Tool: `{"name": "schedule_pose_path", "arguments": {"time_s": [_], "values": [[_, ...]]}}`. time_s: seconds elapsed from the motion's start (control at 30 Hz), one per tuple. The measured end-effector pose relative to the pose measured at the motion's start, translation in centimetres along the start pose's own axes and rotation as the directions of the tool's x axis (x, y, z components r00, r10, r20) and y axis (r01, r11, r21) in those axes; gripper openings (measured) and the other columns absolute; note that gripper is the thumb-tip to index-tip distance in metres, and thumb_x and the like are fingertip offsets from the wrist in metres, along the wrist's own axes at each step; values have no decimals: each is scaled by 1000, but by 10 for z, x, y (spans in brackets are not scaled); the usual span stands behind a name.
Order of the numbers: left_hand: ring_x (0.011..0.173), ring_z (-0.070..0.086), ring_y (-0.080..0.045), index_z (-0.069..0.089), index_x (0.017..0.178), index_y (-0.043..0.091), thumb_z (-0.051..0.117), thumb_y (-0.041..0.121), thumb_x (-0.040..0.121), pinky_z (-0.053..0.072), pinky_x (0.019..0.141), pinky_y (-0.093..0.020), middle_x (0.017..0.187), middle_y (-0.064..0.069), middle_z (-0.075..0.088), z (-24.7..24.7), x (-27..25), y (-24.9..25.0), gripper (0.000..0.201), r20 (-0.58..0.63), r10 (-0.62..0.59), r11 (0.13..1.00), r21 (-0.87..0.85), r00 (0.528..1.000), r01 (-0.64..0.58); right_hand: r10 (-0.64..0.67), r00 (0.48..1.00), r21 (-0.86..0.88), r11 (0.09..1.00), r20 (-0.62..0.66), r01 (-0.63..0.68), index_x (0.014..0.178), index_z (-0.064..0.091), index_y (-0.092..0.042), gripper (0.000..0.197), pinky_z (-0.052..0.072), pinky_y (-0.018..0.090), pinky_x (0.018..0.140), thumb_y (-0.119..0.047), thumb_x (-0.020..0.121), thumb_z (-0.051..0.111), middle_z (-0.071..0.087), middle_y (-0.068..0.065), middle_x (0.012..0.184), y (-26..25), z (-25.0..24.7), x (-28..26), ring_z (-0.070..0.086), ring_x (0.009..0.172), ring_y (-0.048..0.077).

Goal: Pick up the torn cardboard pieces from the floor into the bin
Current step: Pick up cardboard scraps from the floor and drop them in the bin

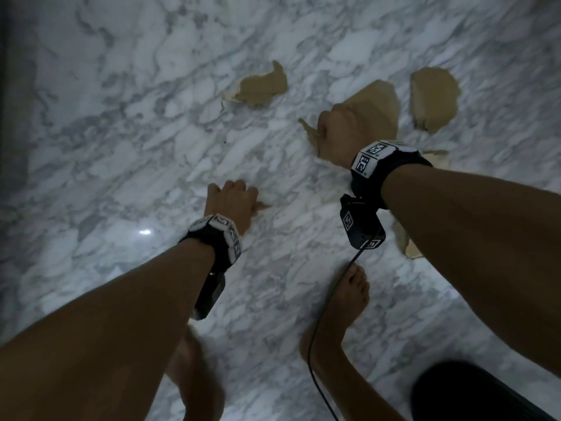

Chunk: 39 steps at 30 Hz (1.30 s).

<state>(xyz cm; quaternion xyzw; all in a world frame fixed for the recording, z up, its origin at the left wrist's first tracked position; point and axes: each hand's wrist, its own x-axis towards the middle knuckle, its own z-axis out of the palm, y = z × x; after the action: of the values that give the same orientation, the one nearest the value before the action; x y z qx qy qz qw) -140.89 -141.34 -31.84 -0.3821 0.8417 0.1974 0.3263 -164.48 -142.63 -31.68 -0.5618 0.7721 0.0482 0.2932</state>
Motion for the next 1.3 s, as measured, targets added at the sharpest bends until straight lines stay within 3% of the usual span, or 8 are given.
{"name": "schedule_pose_path", "arguments": {"time_s": [0.1, 0.27, 0.37, 0.47, 0.73, 0.93, 1.17, 1.3], "values": [[114, 43, -33, 60, 109, 14, 60, 36, 89, 35, 91, -45, 118, -11, 48, -52, 37, 9, 29, -187, -13, 994, -112, 982, -8, 109, 981, -92, 988, -160, -124, 77, 65, -13, 50, 41, 42, 85, -51, 93, 37, 62, 19, 90, 22, -11, 5, 58, 87, 38], [140, 18, -37, 57, 112, 26, 62, 37, 83, 29, 100, -60, 148, -14, 27, -113, 103, 10, 32, -318, -136, 960, -278, 938, 45, 347, 937, 148, 930, -44, -337, 74, 57, -16, 42, 37, 54, 102, -54, 81, 41, 57, 16, 108, 55, -25, 24, 38, 122, 39], [139, 14, -46, 52, 98, 28, 38, 57, 70, 22, 104, -66, 148, -13, 30, -119, 132, 11, 43, -131, -207, 939, -306, 969, 159, 410, 907, 140, 896, 98, -420, 118, 58, -7, 38, 14, 59, 114, -33, 90, 55, 42, 24, 137, 74, -21, 31, 17, 139, 45], [128, 30, -46, 33, 141, 19, 57, 47, 82, 38, 98, -60, 147, -20, 24, -110, 138, 21, 70, -67, -261, 924, -307, 963, 229, 432, 902, 143, 891, 20, -430, 142, 28, -5, 73, 29, 47, 106, -44, 88, 59, 27, 21, 146, 79, -11, 23, 28, 135, 42], [109, 46, -38, 34, 129, 12, 57, 8, 85, 42, 81, -53, 120, -22, 46, -87, 110, 58, 50, -155, -203, 947, -282, 967, 154, 497, 860, 502, 719, 113, -481, 137, 30, -5, 68, 35, 29, 66, -45, 90, 58, 54, 14, 107, 87, -2, 5, 57, 96, 26], [117, 49, -36, 33, 136, 4, 64, 19, 84, 44, 92, -52, 128, -16, 49, -81, 88, 90, 62, -100, -183, 922, -362, 978, 135, 492, 871, 599, 698, 0, -394, 87, 56, -10, 33, 39, 31, 65, -42, 81, 62, 57, 6, 85, 117, -26, -23, 57, 80, 25], [110, 53, -33, 48, 118, 10, 58, 39, 89, 41, 91, -44, 119, -12, 56, -101, 68, 137, 43, -72, 61, 982, -172, 996, -72, 717, 691, 855, 303, 86, -421, 88, 71, -10, 41, 58, 46, 80, -40, 61, 78, 72, 12, 96, 201, -43, -92, 69, 90, 28], [117, 47, -31, 50, 120, 14, 59, 44, 86, 38, 95, -45, 123, -8, 52, -107, 67, 170, 46, -71, 244, 969, -9, 967, -245, 694, 696, 850, 241, 186, -468, 85, 73, -17, 46, 58, 47, 84, -47, 51, 79, 74, 7, 96, 217, -28, -126, 70, 90, 26]]}}
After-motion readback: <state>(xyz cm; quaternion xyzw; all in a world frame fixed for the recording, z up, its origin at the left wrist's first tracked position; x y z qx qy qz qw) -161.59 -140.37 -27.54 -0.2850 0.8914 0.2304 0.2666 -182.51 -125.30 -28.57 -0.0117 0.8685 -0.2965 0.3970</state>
